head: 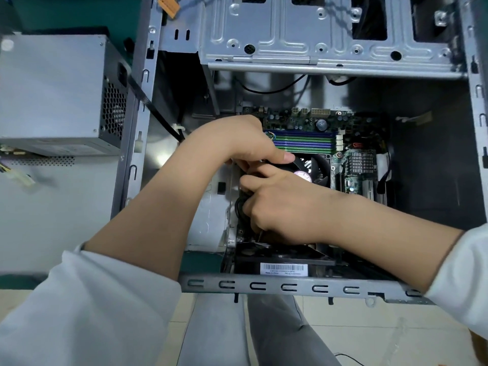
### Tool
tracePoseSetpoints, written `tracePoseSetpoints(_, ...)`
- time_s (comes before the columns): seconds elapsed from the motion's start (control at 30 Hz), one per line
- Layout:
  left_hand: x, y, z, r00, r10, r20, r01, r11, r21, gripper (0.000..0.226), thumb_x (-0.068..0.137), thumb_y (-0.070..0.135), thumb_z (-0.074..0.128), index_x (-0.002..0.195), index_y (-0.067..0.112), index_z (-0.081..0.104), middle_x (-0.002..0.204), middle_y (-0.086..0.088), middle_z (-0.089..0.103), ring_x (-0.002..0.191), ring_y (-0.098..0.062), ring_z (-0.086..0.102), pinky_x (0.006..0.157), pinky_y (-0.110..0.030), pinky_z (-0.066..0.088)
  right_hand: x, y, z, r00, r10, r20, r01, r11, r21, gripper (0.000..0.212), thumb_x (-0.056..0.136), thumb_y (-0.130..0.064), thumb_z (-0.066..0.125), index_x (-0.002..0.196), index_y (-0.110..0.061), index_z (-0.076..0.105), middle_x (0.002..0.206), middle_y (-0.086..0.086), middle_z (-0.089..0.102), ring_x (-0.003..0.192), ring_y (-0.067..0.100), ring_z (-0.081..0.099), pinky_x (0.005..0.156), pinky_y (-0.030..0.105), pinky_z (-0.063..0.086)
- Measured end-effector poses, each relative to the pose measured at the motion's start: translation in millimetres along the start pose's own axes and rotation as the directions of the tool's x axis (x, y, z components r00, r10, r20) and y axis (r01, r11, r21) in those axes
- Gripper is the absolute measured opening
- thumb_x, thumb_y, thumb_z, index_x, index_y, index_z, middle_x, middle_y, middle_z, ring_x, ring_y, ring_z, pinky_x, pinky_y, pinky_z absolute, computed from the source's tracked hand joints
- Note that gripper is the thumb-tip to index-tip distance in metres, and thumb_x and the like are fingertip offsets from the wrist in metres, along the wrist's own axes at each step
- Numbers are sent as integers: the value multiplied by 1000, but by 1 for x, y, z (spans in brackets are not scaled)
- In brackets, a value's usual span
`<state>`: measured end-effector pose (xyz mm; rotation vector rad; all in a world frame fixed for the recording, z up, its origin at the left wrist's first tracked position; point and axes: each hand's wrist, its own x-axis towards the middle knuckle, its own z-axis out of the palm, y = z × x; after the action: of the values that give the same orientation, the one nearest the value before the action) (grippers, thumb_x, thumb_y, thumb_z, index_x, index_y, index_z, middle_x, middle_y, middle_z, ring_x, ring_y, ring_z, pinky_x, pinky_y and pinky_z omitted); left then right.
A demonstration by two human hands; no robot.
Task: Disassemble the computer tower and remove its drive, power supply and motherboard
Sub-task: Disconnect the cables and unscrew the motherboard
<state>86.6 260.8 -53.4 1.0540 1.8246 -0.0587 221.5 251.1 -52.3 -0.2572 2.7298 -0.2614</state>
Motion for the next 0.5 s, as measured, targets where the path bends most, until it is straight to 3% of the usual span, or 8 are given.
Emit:
tracePoseSetpoints(0.1,-1,1,1,999,8,-33,-7,999,36,54,67,66,69,57,17,49,30,11,39,31,-8,35,46,-23,27,1,-1,0,999,21,28,-20,999,-25,14,80,-17,52,81,-21,66,74,-8,46,96,19,33,95,39,28)
tracePoseSetpoints(0.17,-2,1,1,999,16,-48,-14,999,35,55,68,65,70,57,16,47,32,10,39,37,-11,35,45,-24,26,1,-1,-3,998,17,52,-16,1000,-15,12,80,-20,53,81,-21,65,72,-8,44,99,19,36,96,40,27)
tracePoseSetpoints(0.23,-2,1,1,998,30,-59,-27,999,42,53,68,65,70,61,16,49,48,5,44,48,-14,39,48,-26,28,2,-1,-5,997,2,73,-2,1000,-1,11,78,-24,54,80,-21,64,74,-9,48,99,18,36,97,40,26)
tracePoseSetpoints(0.37,-1,1,1,997,56,-54,-54,998,37,55,69,65,69,84,12,65,75,3,59,74,-16,55,62,-27,40,1,0,-5,997,-4,71,5,1000,-18,15,78,-27,52,82,-22,64,83,-8,58,99,18,37,96,41,28)
tracePoseSetpoints(0.5,-2,0,2,996,62,-63,-61,998,26,54,68,65,70,84,13,68,75,3,63,72,-15,56,65,-28,41,2,0,-4,998,17,59,-16,1000,-27,15,79,-28,53,83,-21,66,81,-8,56,99,18,35,96,38,28)
